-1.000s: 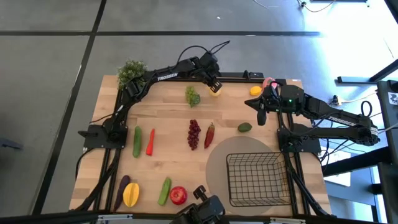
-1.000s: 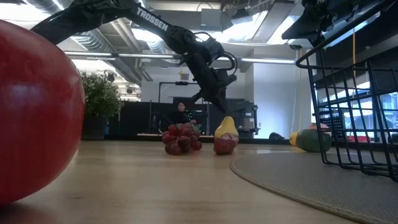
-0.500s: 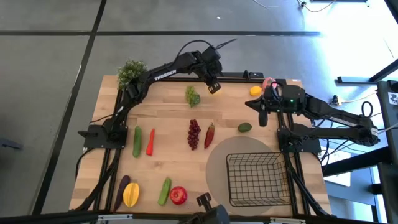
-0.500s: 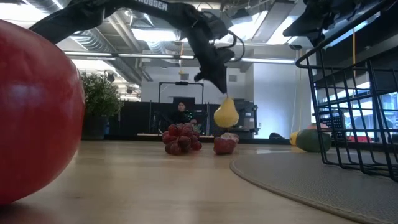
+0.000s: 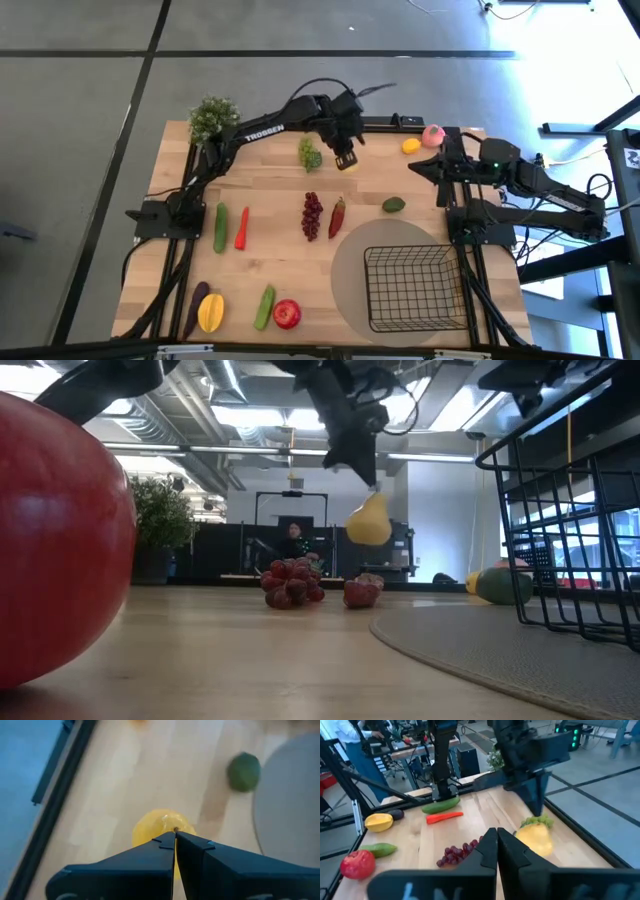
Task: Build produce basket
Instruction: Put the pear into the wire basket
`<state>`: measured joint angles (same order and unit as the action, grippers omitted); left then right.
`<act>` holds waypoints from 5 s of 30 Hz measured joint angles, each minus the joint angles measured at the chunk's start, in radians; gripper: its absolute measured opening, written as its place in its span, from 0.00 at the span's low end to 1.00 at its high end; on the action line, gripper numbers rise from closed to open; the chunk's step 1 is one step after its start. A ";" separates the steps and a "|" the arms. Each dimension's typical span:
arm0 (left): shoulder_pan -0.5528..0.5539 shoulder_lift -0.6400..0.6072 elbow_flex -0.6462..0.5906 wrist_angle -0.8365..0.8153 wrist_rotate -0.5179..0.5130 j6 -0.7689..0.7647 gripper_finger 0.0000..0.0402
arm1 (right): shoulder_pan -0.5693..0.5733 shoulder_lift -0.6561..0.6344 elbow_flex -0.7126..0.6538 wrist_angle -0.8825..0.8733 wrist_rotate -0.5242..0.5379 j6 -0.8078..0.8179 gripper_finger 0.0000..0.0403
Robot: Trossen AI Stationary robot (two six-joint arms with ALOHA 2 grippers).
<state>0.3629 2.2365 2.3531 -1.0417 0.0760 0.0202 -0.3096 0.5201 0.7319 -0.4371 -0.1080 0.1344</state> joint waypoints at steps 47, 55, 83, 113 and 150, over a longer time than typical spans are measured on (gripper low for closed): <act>-0.496 -0.126 -0.001 0.304 0.036 -0.179 0.00 | 0.000 -0.091 0.005 -0.176 -0.054 -0.252 0.00; -0.521 -0.115 -0.001 0.378 -0.007 -0.195 0.00 | 0.000 -0.092 0.005 -0.176 -0.291 -0.282 0.00; -0.541 0.082 -0.016 0.554 0.043 -0.254 0.00 | 0.000 -0.091 0.006 -0.195 -0.606 -0.325 0.00; -0.543 0.083 -0.274 0.700 0.068 -0.274 0.00 | 0.000 -0.092 0.006 -0.196 -0.619 -0.353 0.00; -0.541 0.082 -0.323 0.694 -0.025 -0.255 0.07 | 0.000 -0.092 0.006 -0.198 -0.619 -0.353 0.00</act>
<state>-0.1780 2.3188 2.0296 -0.3473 0.0509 -0.2345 -0.3092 0.4282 0.7378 -0.6350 -0.7265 -0.2184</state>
